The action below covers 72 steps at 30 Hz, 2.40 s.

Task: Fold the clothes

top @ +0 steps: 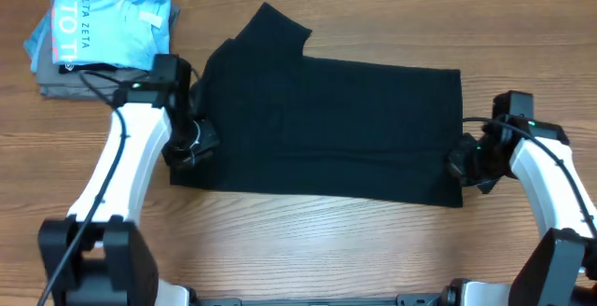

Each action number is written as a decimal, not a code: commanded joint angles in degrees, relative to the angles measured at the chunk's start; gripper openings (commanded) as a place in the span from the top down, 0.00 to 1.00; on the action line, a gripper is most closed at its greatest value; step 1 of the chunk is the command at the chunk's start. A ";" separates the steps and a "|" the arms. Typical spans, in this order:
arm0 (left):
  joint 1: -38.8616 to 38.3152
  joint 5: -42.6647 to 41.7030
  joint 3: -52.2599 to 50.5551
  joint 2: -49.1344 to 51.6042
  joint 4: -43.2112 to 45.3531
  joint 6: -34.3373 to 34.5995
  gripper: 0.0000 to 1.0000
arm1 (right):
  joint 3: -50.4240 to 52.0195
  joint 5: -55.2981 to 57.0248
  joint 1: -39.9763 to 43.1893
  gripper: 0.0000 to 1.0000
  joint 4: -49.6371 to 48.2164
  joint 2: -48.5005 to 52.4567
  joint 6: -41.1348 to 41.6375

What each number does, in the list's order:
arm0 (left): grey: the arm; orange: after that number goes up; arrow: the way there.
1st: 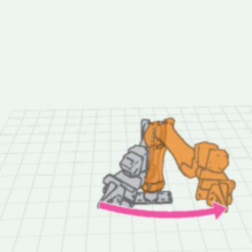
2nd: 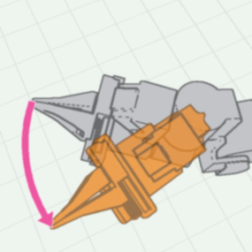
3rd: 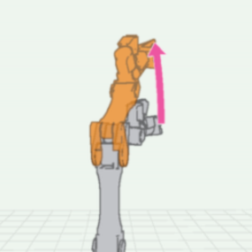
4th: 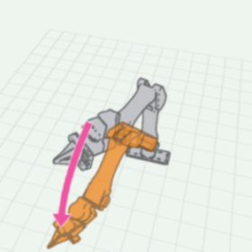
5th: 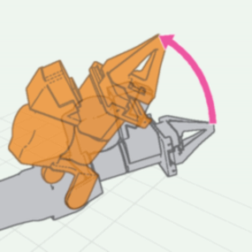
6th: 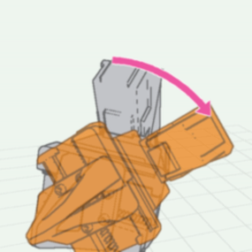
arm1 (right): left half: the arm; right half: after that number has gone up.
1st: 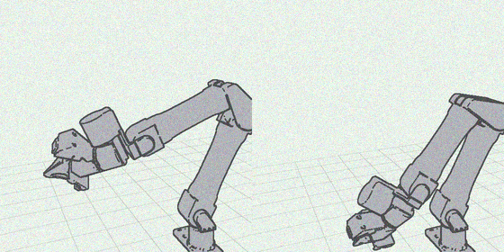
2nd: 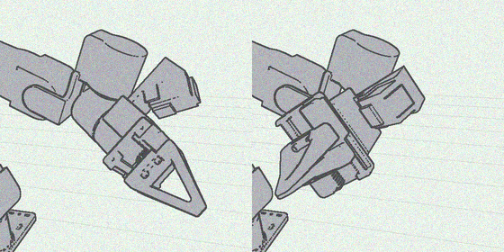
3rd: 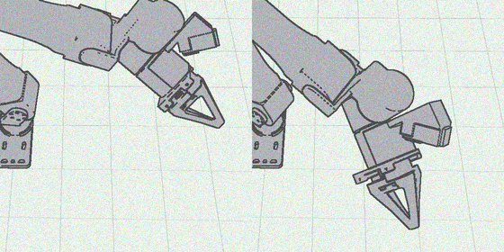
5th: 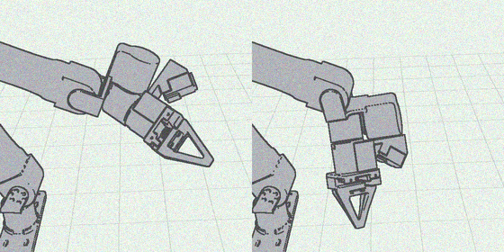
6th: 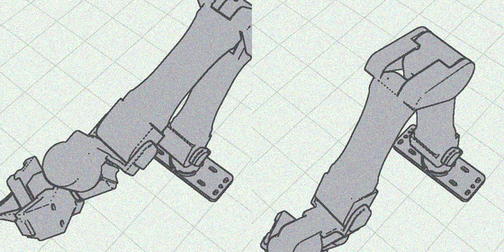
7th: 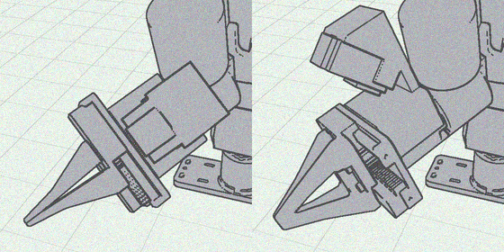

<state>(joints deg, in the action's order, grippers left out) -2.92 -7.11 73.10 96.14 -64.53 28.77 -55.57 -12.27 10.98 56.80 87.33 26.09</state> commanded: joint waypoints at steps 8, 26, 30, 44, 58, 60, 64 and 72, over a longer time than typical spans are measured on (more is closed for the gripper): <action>-1.05 -1.27 0.02 14.64 7.78 -4.66 0.96 | 0.24 -1.09 -3.43 0.96 -4.46 0.07 -2.10; -0.42 6.10 0.02 18.58 10.99 -4.35 0.96 | 0.24 5.20 -1.68 0.96 -11.04 14.10 5.49; 1.38 6.21 0.02 18.58 10.97 -4.24 0.96 | 0.24 5.95 0.50 0.96 -9.46 14.34 7.21; 9.77 4.11 0.02 18.34 7.34 -2.38 0.96 | 0.22 11.17 5.29 0.96 -6.25 14.36 12.13; 7.23 -0.90 1.62 -6.58 8.90 -1.77 0.67 | -13.77 13.20 5.20 0.51 5.86 -2.51 13.57; 5.73 -1.97 2.05 -9.94 11.72 -1.77 0.34 | -16.81 8.87 5.18 0.33 5.25 -3.69 9.62; 1.40 -2.99 2.14 -12.41 17.07 -2.03 0.30 | -20.37 0.15 4.68 0.35 3.96 -3.96 6.43; -3.85 -2.80 2.12 -0.96 14.51 -4.44 0.96 | -15.65 -0.26 -3.37 0.92 5.49 -0.37 3.69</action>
<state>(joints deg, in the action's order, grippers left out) -6.02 -9.37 75.26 88.97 -49.04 26.02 -74.48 -10.92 11.27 62.48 85.08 32.23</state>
